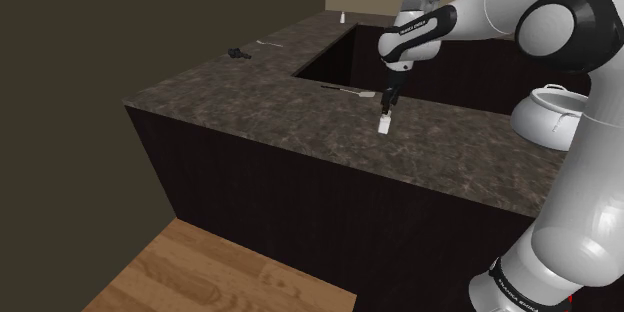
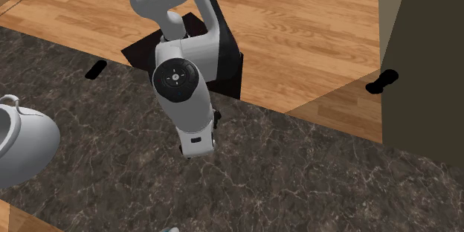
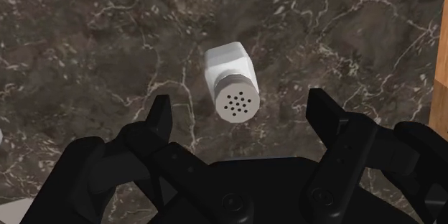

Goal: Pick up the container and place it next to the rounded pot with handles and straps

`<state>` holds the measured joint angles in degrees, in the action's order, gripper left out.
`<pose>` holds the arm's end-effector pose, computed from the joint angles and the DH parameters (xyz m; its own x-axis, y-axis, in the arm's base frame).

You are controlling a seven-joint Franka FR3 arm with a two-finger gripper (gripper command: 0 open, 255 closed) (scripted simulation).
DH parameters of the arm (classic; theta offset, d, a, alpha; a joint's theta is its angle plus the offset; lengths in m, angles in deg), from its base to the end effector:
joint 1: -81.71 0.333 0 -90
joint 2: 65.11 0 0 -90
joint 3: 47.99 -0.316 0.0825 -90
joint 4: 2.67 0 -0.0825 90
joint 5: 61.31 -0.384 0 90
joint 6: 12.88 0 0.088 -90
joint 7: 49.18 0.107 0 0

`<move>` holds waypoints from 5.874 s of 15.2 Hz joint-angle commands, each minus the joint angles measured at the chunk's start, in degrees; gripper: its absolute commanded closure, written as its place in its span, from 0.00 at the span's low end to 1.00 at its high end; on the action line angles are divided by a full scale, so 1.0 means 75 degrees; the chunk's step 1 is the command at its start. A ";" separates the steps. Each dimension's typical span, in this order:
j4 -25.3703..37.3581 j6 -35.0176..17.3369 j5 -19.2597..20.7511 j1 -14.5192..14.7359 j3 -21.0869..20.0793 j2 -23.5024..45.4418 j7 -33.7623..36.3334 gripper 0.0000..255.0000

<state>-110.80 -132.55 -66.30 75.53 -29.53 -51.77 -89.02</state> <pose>0.5580 -0.2413 0.3884 0.9738 0.2269 -0.0129 0.2268 -0.9739 -0.0130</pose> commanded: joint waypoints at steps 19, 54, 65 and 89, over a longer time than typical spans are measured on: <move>-0.0186 -0.0326 -0.0065 -0.0014 -0.0019 0.0144 -0.0045 1.00; 0.2457 0.2971 0.0245 0.0004 0.0076 -0.0552 0.0175 1.00; 0.3912 0.4197 0.0167 -0.0079 0.0106 -0.0310 0.0143 1.00; 0.1031 0.3763 0.1335 -0.1521 0.1667 -0.3014 -0.2838 1.00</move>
<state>-103.11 -104.40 -56.50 64.75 -17.89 -74.26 -108.76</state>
